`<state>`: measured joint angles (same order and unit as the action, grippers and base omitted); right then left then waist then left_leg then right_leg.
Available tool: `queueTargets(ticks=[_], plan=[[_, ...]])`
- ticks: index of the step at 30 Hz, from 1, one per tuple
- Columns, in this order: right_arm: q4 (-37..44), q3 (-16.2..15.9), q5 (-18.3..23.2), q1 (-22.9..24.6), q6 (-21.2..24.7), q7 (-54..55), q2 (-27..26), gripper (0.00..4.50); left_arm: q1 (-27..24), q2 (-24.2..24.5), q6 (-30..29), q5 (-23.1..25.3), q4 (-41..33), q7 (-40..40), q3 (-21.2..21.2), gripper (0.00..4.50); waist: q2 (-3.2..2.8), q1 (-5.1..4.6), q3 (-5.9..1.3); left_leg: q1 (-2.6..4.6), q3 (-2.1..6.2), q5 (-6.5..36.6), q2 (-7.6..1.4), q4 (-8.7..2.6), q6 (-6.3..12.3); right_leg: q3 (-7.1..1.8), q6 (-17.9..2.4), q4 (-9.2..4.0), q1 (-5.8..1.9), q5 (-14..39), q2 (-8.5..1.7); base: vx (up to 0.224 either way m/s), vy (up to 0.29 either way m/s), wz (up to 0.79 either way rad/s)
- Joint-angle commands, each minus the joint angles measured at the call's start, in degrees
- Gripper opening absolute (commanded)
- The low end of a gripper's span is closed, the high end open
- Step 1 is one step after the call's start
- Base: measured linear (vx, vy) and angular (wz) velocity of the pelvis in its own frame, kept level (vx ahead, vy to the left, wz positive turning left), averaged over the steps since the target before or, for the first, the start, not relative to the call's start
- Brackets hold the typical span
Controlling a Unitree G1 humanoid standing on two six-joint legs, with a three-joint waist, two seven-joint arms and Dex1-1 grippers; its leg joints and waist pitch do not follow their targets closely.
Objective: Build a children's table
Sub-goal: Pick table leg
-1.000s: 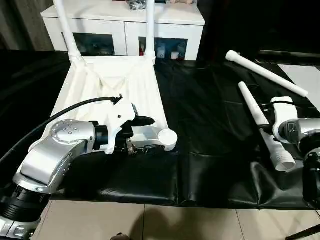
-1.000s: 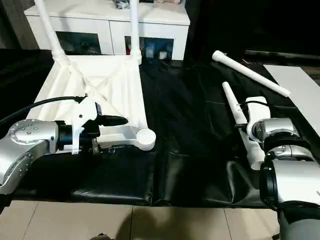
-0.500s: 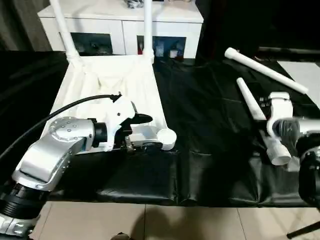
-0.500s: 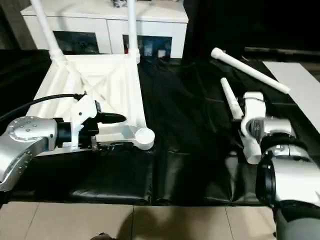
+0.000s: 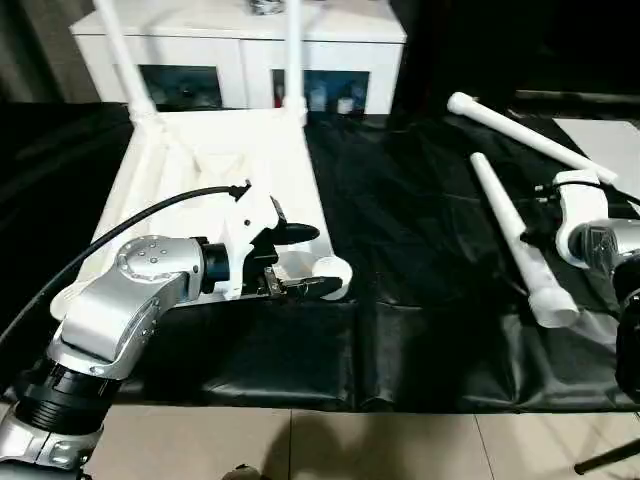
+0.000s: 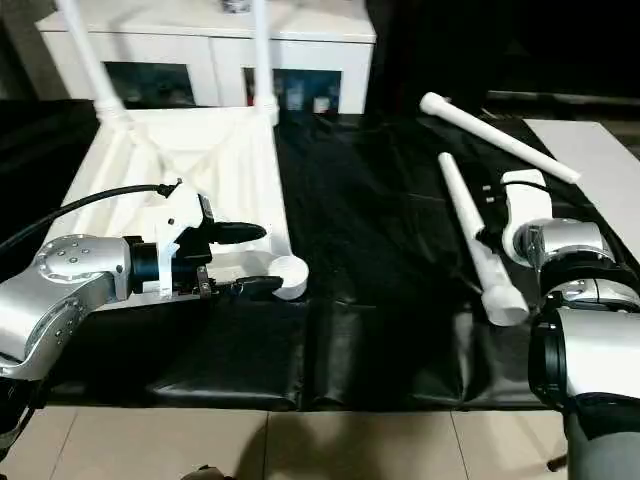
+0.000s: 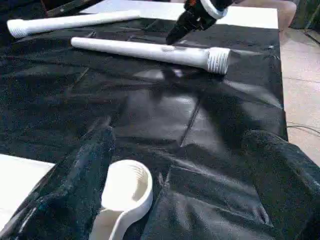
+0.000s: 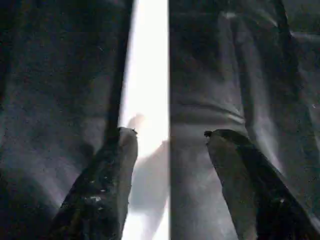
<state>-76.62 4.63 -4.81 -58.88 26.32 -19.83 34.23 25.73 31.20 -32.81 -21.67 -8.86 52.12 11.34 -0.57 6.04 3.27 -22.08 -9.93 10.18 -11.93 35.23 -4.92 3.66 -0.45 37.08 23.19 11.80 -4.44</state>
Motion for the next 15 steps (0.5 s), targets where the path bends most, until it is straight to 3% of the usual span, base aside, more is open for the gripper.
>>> queueTargets(ticks=[1, 4, 6, 9, 11, 12, 15], plan=[[-0.42, 0.89, 0.33, 0.56, 0.67, 0.38, 0.56, 2.9, -0.64, 0.5, -0.74, -0.11, -1.04, -0.24, -1.06, 4.5, 0.49, 0.06, -4.06, 0.56, -0.4, 9.74, -0.51, -3.56, -0.75, -2.1, -14.0, -4.0, -2.97, 5.94, -2.65, 0.0, 0.0, 0.0], [-0.72, 2.62, 2.84, 1.4, 3.43, -5.73, -0.28, 3.06, -1.27, 0.68, -0.79, 0.22, -1.48, 0.08, -0.96, 4.5, 0.57, 0.03, -4.01, 0.59, -0.4, 10.38, -0.59, -3.58, -0.3, -2.09, -13.89, -4.02, -2.95, 6.66, -2.57, 0.0, 0.0, 0.0], [-0.72, 2.75, 3.04, 1.6, 3.69, -6.65, -0.53, 3.34, -1.33, 0.79, -0.76, 0.17, -1.71, 0.27, -0.8, 4.5, 0.55, 0.04, -4.0, 0.57, -0.38, 10.62, -0.67, -3.61, 0.01, -2.06, -14.02, -4.05, -2.94, 6.92, -2.61, 0.0, 0.0, 0.0], [-0.86, 2.92, 3.49, 2.12, 5.1, -9.68, -1.28, 3.42, -0.87, 0.71, -1.08, -0.36, -2.53, 0.29, -0.3, 4.5, 0.68, 0.12, -4.08, 0.56, -0.38, 9.65, -0.75, -3.57, 0.23, -2.07, -14.5, -3.95, -2.97, 6.32, -2.73, 0.0, 0.0, 0.0], [-1.12, 2.13, 2.81, 2.83, 6.02, -10.28, -1.49, 3.52, -0.73, 0.46, -1.27, -0.44, -2.87, 0.09, -0.09, 4.5, 0.69, 0.21, -4.09, 0.51, -0.42, 8.67, -0.74, -3.55, 0.46, -2.08, -14.83, -3.87, -2.99, 5.42, -2.72, 0.0, 0.0, 0.0], [-1.28, 1.56, 2.31, 3.17, 6.7, -10.35, -1.54, 3.52, -0.69, 0.41, -1.23, -0.24, -2.92, 0.04, 0.07, 4.5, 0.98, 0.23, -4.13, 0.53, -0.48, 8.25, -0.73, -3.52, 0.54, -2.07, -14.82, -3.91, -3.0, 5.18, -2.69, 0.0, 0.0, 0.0], [-1.44, 0.2, 1.08, 3.69, 8.93, -12.37, -1.76, 3.52, -0.68, 0.36, -1.1, 0.15, -2.8, 0.12, 0.15, 4.5, 0.73, 0.42, -4.08, 0.65, -0.47, 8.51, -0.75, -3.54, 0.43, -2.06, -14.85, -3.92, -2.88, 5.86, -2.68, 0.0, 0.0, 0.0]])
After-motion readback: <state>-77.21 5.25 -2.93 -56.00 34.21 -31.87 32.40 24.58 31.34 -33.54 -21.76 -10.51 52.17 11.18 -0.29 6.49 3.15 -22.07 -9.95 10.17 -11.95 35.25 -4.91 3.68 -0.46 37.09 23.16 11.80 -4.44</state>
